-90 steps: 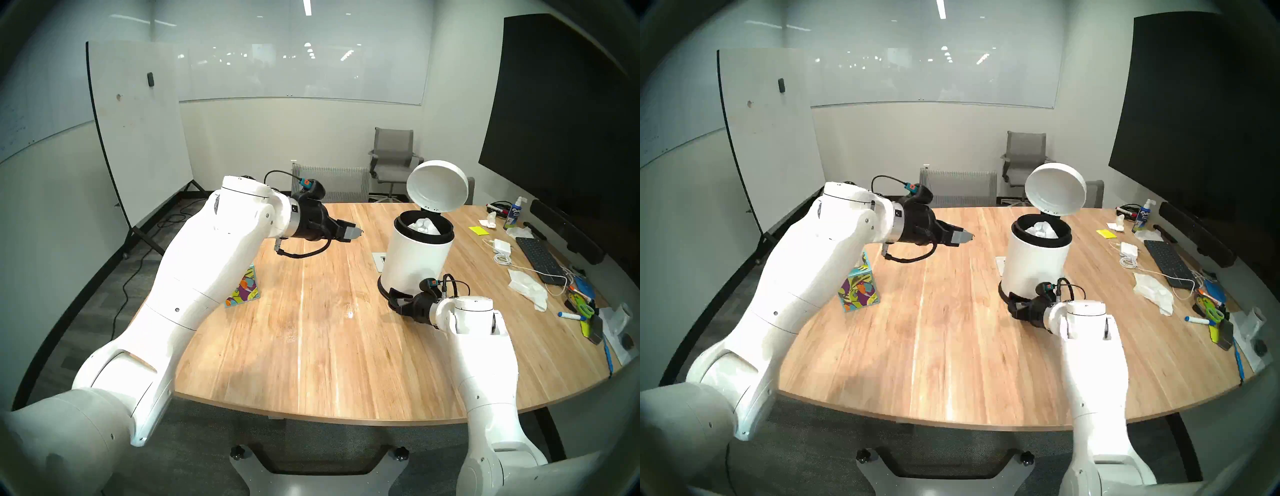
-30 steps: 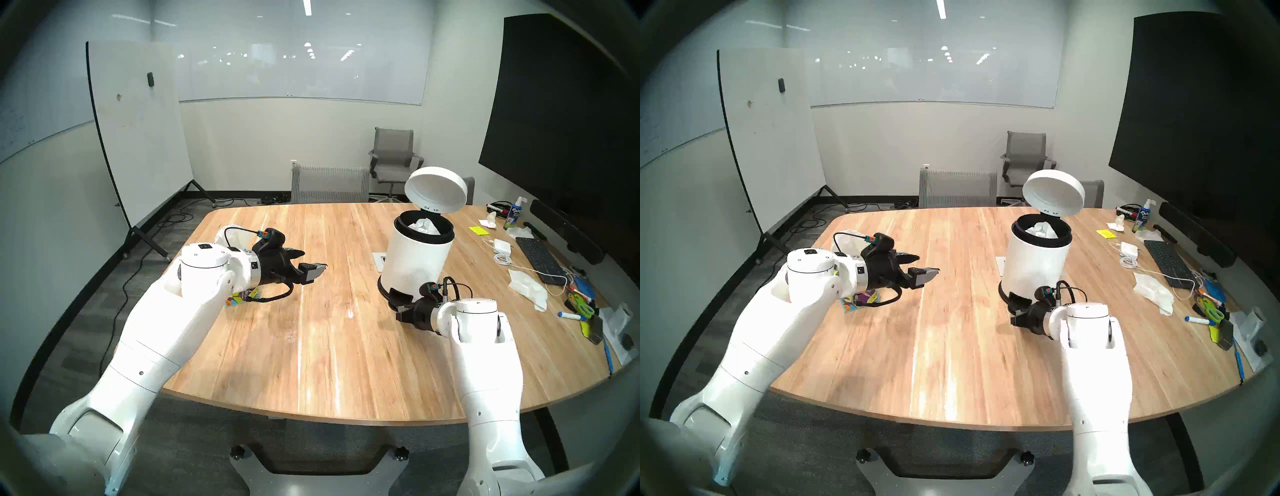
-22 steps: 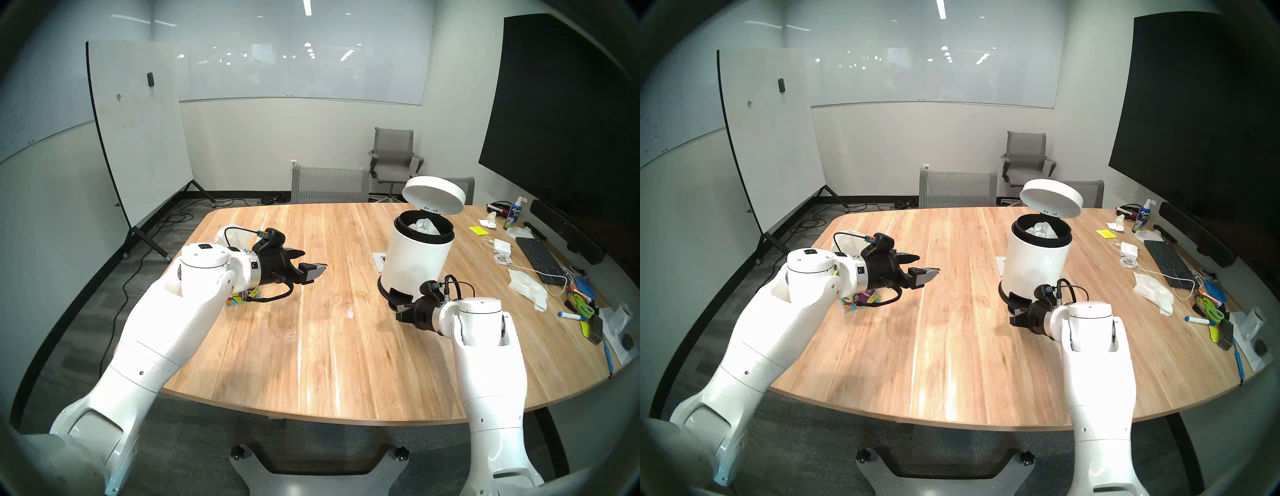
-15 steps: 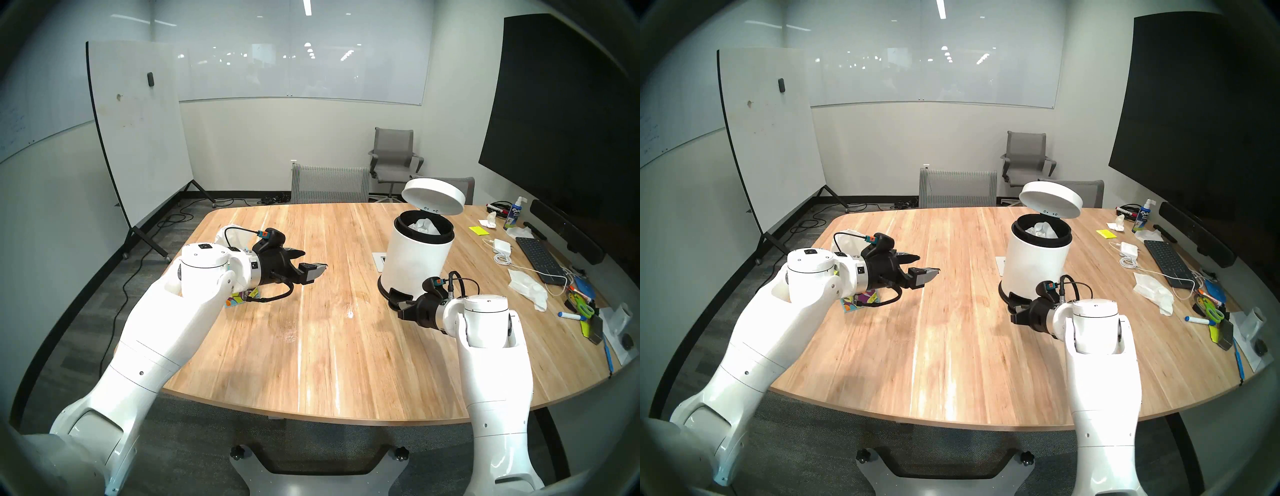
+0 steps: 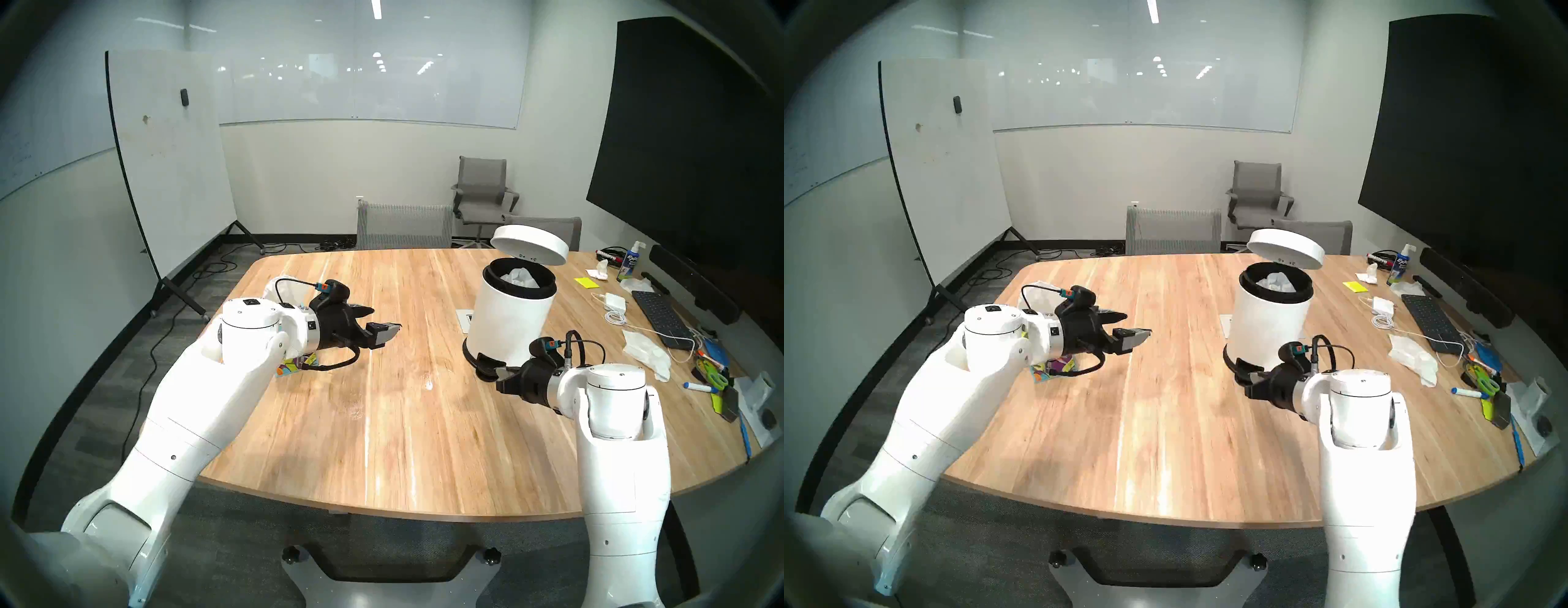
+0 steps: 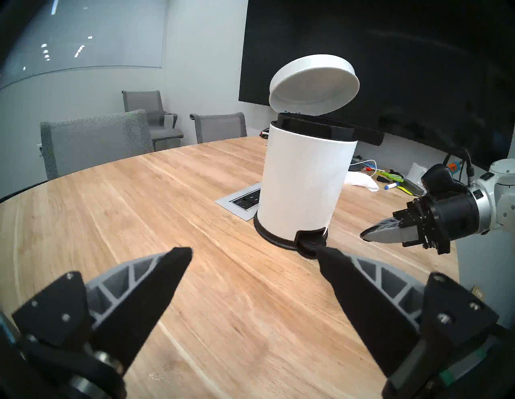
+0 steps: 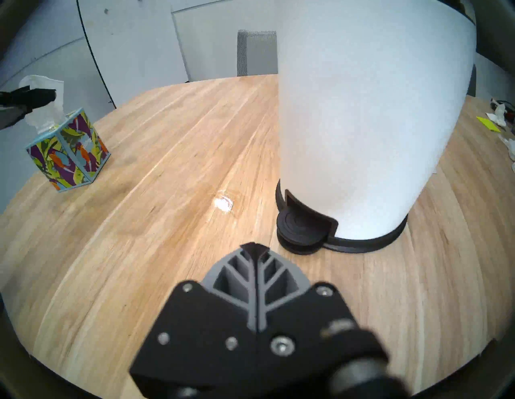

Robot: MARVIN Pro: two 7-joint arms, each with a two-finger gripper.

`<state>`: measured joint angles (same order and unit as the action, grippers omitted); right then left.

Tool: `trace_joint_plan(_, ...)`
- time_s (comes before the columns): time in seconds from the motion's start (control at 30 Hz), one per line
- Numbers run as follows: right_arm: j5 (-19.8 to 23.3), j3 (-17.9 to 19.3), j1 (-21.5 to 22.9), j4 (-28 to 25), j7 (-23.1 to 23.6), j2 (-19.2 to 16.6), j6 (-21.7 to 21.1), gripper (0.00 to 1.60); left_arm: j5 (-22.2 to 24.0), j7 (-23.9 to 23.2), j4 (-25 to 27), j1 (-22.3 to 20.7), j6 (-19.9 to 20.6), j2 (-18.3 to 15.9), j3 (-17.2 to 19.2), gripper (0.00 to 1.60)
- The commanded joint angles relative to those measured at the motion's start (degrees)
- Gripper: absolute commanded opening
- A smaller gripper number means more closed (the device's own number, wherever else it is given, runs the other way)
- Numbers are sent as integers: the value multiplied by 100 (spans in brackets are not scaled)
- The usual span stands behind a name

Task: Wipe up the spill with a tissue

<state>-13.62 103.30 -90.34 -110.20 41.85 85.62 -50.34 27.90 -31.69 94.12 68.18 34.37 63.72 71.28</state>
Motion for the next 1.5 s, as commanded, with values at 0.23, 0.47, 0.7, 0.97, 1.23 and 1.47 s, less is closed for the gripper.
trace_joint_plan(0.23, -59, 284, -1145, -1190, -25, 179, 150, 0, -1, 12, 61, -77, -31, 14, 45, 160)
trace_joint_plan(0.47, -144, 569, -1656, -1676, -42, 441, 499, 0, -2, 12, 61, -77, -31, 14, 45, 160)
trace_joint_plan(0.7, -289, 800, -2283, -2210, -107, 837, 1213, 0, -3, 18, 65, -76, -34, 17, 48, 160)
trace_joint_plan(0.97, -288, 658, -2483, -1904, -521, 774, 1828, 0, -4, 40, 76, -70, -40, 20, 52, 160)
trace_joint_plan(1.23, -166, 488, -2168, -1491, -857, 646, 2539, 0, 2, 56, 80, -69, -41, 19, 49, 160)
trace_joint_plan(1.47, -76, 371, -2016, -1664, -964, 691, 3195, 0, 7, 65, 80, -70, -40, 17, 45, 160)
